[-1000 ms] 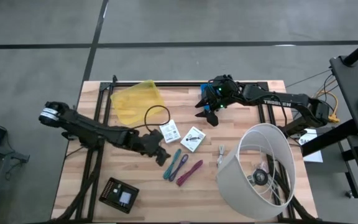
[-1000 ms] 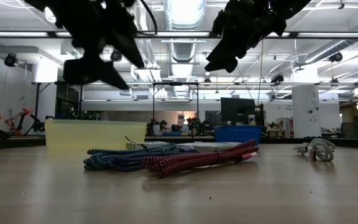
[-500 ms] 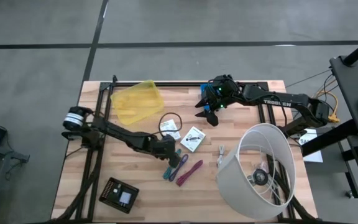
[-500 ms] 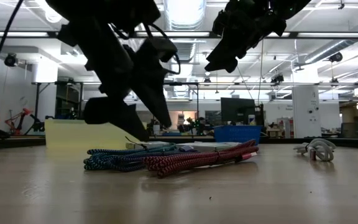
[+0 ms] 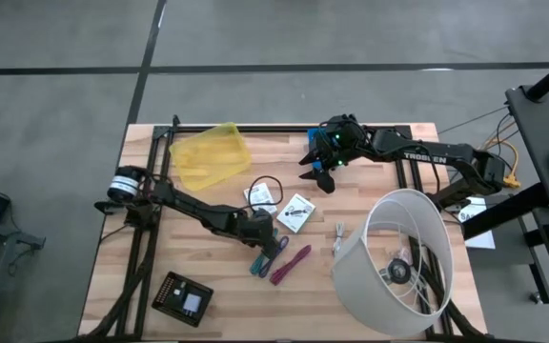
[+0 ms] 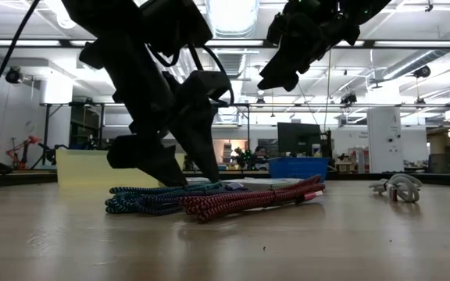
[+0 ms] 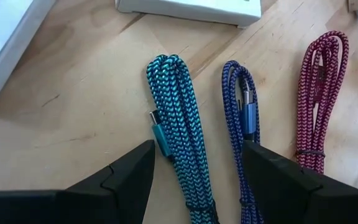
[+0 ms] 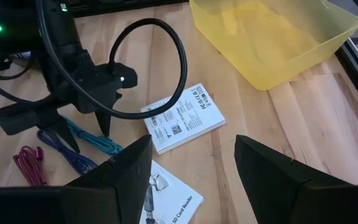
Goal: Pick and place items into bin
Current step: Put the light blue charger cable into the yellow bin
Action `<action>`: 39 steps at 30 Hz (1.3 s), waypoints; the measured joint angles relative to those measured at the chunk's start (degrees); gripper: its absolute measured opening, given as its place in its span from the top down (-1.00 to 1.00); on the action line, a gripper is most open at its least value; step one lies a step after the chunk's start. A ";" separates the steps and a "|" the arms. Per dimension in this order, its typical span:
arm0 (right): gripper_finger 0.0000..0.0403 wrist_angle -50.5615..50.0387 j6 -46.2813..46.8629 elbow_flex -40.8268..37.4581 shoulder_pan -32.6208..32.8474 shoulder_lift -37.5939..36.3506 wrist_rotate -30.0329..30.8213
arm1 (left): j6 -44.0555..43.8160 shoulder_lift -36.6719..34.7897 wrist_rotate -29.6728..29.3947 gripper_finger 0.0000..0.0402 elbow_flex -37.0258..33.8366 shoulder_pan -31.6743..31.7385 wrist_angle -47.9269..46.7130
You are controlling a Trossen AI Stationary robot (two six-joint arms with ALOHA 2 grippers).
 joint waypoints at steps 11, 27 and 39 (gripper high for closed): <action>-0.07 0.04 -0.18 -0.09 0.00 0.00 0.00 | 0.15 0.29 -0.54 0.32 -0.22 0.22 -1.07; -0.07 0.07 -1.66 -0.09 0.04 0.00 1.93 | 0.20 -0.16 0.60 0.95 -1.48 0.76 -0.75; -0.07 0.07 -1.19 -0.09 0.00 0.00 2.79 | 7.64 -6.59 0.26 0.96 -1.66 1.96 -0.81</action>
